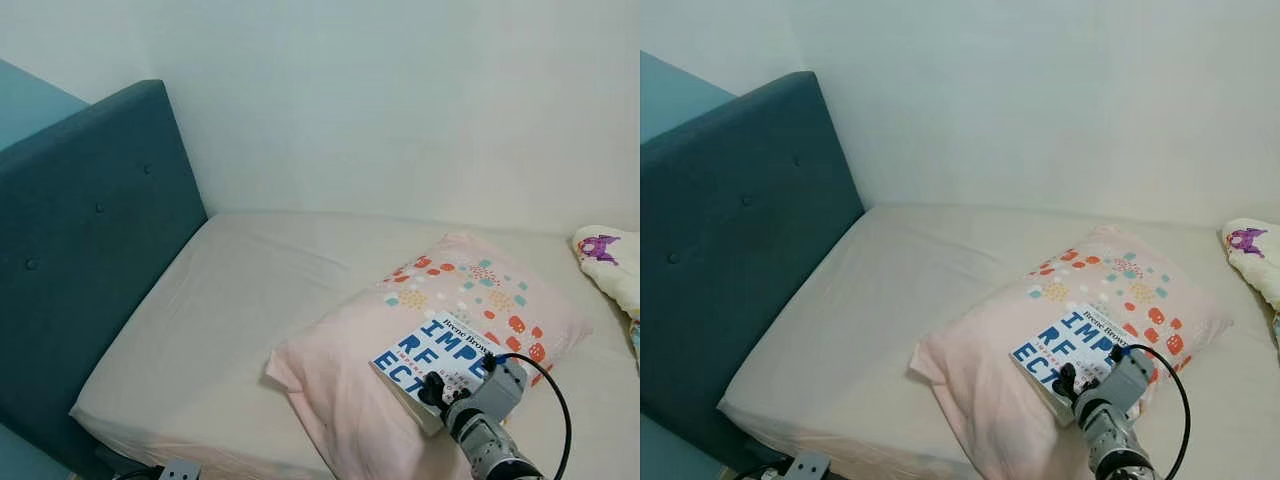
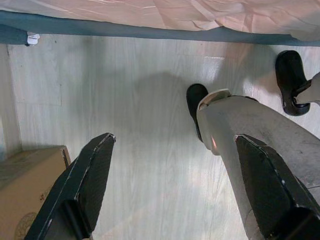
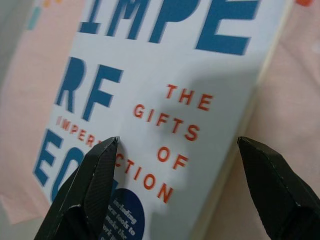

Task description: Clean up the room

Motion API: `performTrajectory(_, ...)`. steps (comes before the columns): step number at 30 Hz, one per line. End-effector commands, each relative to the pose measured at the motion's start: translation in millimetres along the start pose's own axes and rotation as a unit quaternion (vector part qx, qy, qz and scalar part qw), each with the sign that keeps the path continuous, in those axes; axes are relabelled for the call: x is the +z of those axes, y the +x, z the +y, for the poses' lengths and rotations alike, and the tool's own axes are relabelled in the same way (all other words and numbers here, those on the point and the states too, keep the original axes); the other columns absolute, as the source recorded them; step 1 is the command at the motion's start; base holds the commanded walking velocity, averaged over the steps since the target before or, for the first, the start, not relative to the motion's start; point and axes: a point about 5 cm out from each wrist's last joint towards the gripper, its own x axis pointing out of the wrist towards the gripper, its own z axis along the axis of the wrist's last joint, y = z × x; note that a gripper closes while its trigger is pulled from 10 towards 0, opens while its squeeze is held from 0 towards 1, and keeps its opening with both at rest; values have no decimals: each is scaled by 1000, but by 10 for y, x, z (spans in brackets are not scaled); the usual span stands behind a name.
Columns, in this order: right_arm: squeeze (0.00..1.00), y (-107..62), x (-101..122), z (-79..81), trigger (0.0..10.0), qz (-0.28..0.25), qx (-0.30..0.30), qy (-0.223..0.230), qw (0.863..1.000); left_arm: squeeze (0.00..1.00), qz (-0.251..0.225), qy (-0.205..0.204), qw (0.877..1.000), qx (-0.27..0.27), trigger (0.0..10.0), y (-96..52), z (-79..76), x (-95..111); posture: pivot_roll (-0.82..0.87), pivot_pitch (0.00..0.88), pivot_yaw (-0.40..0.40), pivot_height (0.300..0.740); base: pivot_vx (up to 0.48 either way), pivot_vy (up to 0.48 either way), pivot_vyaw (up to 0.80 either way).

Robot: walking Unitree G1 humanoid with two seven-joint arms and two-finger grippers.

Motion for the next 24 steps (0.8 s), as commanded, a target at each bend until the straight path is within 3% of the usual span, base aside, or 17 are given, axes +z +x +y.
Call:
performTrajectory(1,0,-13,-47,-56,10000,10,-18,-1,1000,0,5,6,1000,1,10000,-15,34,-39,-96,0,72,675,0,0,0)
performTrajectory(4,0,-37,-40,-213,10000,15,-76,-29,997,0,8,7,1000,4,10000,-28,66,-65,-96,0,70,660,0,0,0)
performTrajectory(7,0,-44,-4,-260,10000,5,-88,-26,996,0,9,6,1000,5,10000,-30,71,-69,-99,0,71,650,0,0,0)
performTrajectory(17,0,-23,136,-183,10000,-39,-45,17,998,0,5,7,1000,2,10000,-18,43,-40,-107,0,77,641,0,0,0)
performTrajectory(24,0,-1,246,-38,10000,-72,11,43,996,0,2,10,1000,3,10000,-19,59,-25,-100,0,81,641,0,0,0)
